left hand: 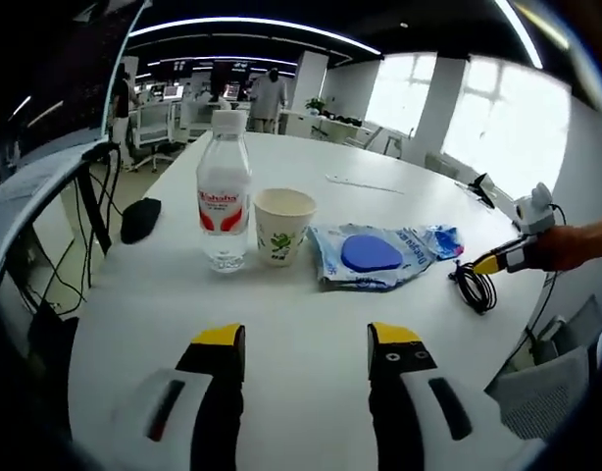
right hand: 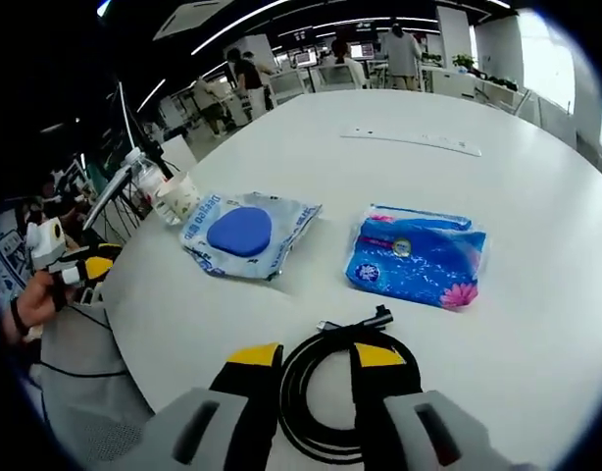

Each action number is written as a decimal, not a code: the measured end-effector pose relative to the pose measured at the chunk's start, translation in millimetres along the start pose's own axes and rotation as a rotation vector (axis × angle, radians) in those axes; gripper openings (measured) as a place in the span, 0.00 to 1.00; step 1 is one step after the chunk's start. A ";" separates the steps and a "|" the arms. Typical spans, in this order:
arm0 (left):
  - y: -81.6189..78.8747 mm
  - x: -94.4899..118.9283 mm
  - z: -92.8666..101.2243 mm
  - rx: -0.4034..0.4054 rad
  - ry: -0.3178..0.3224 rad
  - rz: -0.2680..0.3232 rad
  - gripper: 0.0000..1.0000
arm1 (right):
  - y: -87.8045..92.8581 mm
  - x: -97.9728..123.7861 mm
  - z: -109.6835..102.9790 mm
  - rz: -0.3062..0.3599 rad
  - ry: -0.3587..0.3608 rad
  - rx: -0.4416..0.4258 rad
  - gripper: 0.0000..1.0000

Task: Arrange the tabletop items into an orderly group along one side of the table until the central work area is clear of visible clutter.

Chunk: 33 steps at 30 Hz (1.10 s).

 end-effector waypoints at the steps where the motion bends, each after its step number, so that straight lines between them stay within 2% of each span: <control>1: -3.7 5.7 4.6 -0.007 -0.001 0.001 0.53 | 3.7 1.7 -0.2 -0.004 0.000 0.001 0.29; 4: 1.8 4.7 -5.9 -0.013 0.000 -0.002 0.55 | 10.2 2.3 1.9 -0.007 -0.003 -0.012 0.30; 6: -0.5 10.0 -1.5 -0.016 0.003 -0.005 0.56 | 13.7 1.6 0.9 -0.010 -0.006 -0.018 0.31; 10: -0.6 14.2 -6.4 -0.023 0.006 0.003 0.60 | 18.1 3.9 -4.9 -0.038 -0.016 0.011 0.33; 12: -3.6 18.0 -2.0 -0.023 0.012 0.006 0.61 | 18.0 6.5 -7.7 -0.025 -0.011 0.024 0.34; 14: -1.2 14.6 -9.1 -0.035 0.018 0.005 0.61 | 19.7 7.8 -5.0 -0.021 -0.004 0.015 0.33; 19: -2.5 16.8 -11.1 -0.042 0.025 0.008 0.62 | 21.4 13.0 3.9 -0.002 0.026 -0.018 0.32; 24: -2.9 20.9 -9.6 -0.042 0.025 0.005 0.61 | 20.2 19.6 17.0 0.025 0.064 -0.048 0.29; 26: -3.1 23.2 -9.5 -0.042 0.028 0.006 0.62 | 13.3 19.0 32.2 0.042 0.093 -0.069 0.28; 28: -2.7 24.3 -10.0 -0.046 0.026 0.006 0.62 | 9.7 22.8 36.3 0.059 0.119 -0.085 0.26; 29: -1.9 26.2 -12.2 -0.049 0.025 0.007 0.62 | 2.6 22.1 48.7 0.069 0.134 -0.104 0.25; 32: -6.3 34.2 -6.1 -0.049 0.023 0.008 0.62 | -11.0 18.9 68.3 0.073 0.162 -0.119 0.25; 33: -5.2 33.1 -9.5 -0.050 0.022 0.007 0.62 | -16.5 16.9 77.1 0.080 0.177 -0.135 0.25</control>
Point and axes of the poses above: the point that each gripper's makers call its tool centre point, and the gripper's own axes: x roughly backward along the fingers, z roughly to its right, y roughly out of its underside, the point moved 10 cm from there along x, roughly backward along the fingers, and after that the axes turned 4 degrees about -z, right-handed, at the moved point
